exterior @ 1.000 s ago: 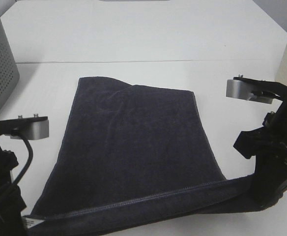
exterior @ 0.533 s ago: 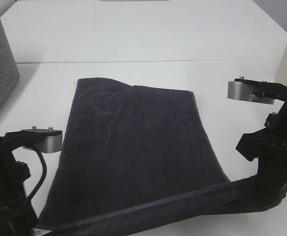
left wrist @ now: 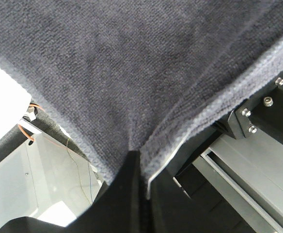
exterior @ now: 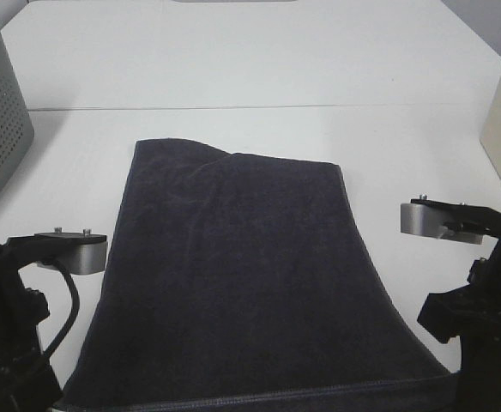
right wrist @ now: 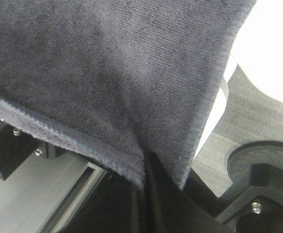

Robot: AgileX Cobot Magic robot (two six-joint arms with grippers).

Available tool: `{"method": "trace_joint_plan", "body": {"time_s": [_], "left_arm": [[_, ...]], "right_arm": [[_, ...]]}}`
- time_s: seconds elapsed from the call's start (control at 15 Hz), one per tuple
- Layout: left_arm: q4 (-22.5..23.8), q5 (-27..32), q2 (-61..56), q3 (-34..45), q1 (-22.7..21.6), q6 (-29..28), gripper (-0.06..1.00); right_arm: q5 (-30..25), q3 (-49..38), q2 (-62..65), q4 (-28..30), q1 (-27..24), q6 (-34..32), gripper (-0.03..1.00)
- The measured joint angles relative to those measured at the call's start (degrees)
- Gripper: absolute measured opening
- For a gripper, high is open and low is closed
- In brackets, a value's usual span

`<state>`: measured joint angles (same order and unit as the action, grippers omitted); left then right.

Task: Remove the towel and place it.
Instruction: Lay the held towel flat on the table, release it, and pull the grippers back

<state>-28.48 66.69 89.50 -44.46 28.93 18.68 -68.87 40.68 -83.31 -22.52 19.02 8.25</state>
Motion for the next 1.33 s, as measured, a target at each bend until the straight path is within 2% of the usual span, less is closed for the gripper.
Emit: {"method": "trace_joint_plan", "body": {"time_s": [0.47,0.73,1.07,1.2,1.33], "left_arm": [[-0.2,0.0,3.3,0.0,0.0,-0.1,0.0],[0.4,1.4,3.3,0.1,0.5,-0.1,0.0],[0.9,0.5,3.5,0.3,6.2,-0.2,0.0],[-0.7,-0.6,3.5,0.4,6.4,-0.3,0.0],[-2.3,-1.2,3.5,0.4,6.4,-0.3,0.05]], "right_arm": [[0.1,0.0,-3.6,-0.6,-0.1,1.1,0.01],[0.1,0.0,-3.7,-3.0,-0.1,1.6,0.01],[0.1,0.0,-3.7,-2.6,-0.6,1.8,0.09],[0.1,0.0,-3.7,-2.9,-0.6,1.8,0.12],[0.1,0.0,-3.7,-3.0,-0.6,1.8,0.18]]}}
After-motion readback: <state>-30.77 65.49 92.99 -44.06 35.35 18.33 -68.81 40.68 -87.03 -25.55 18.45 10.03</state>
